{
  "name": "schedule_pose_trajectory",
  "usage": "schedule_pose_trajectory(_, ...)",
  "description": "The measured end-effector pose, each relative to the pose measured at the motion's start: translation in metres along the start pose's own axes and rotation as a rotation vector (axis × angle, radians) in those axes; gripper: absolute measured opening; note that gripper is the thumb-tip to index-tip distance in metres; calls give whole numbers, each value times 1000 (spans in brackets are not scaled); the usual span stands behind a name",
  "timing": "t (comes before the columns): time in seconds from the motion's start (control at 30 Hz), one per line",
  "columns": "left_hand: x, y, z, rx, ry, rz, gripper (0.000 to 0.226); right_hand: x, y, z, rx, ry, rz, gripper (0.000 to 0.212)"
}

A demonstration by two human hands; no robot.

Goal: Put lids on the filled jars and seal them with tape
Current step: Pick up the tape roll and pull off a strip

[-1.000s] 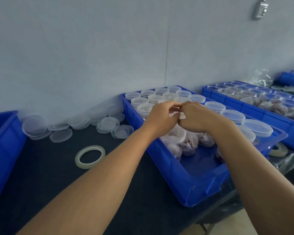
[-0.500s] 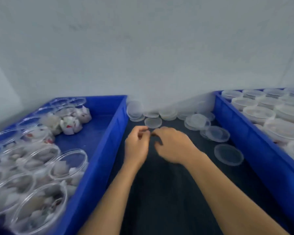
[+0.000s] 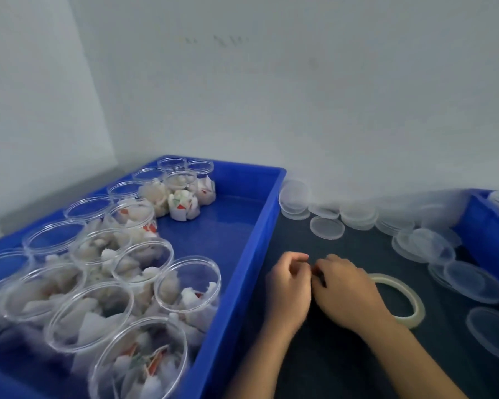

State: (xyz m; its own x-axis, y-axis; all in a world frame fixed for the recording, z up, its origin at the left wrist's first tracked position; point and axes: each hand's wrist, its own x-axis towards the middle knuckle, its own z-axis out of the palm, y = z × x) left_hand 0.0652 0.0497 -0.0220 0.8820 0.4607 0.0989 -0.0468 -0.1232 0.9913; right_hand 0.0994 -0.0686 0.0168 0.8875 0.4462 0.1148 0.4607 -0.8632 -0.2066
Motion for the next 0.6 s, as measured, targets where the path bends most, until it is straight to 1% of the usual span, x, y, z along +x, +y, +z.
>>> schedule_pose_trajectory(0.07,-6,14,-4,-26,34,27,21,7,-15,-15,35,16,-17,26)
schedule_pose_trajectory(0.13,-20,37,-10,-83,83,92,18,6,-30,-32,83,57,-34,26)
schedule_pose_trajectory(0.2,-40,65,-19,-90,125,199,18,0,-44,-52,213,132,-98,26)
schedule_pose_trajectory(0.23,-51,80,-24,-41,137,257,23,-1,-54,-63,290,179,-149,25)
schedule_pose_trajectory(0.27,-63,94,-29,35,136,315,32,0,-64,-74,340,208,-190,22)
schedule_pose_trajectory(0.3,-75,109,-35,136,122,364,44,4,-74,-83,339,185,-207,18)
schedule_pose_trajectory(0.33,-87,123,-42,262,112,404,52,9,-84,-92,288,112,-206,14)
schedule_pose_trajectory(0.37,-97,135,-52,403,124,451,56,10,-95,-99,235,39,-229,12)
schedule_pose_trajectory(0.43,-107,155,-82,662,170,532,49,3,-113,-107,260,0,-385,17)
schedule_pose_trajectory(0.47,-106,161,-100,754,170,538,42,-6,-120,-110,318,1,-456,26)
schedule_pose_trajectory(0.5,-102,163,-122,846,155,524,37,-15,-128,-110,351,-34,-494,30)
schedule_pose_trajectory(0.53,-95,163,-143,961,135,492,34,-20,-135,-109,370,-87,-500,28)
schedule_pose_trajectory(0.6,-79,162,-180,1266,101,390,36,-19,-149,-99,310,-144,-458,19)
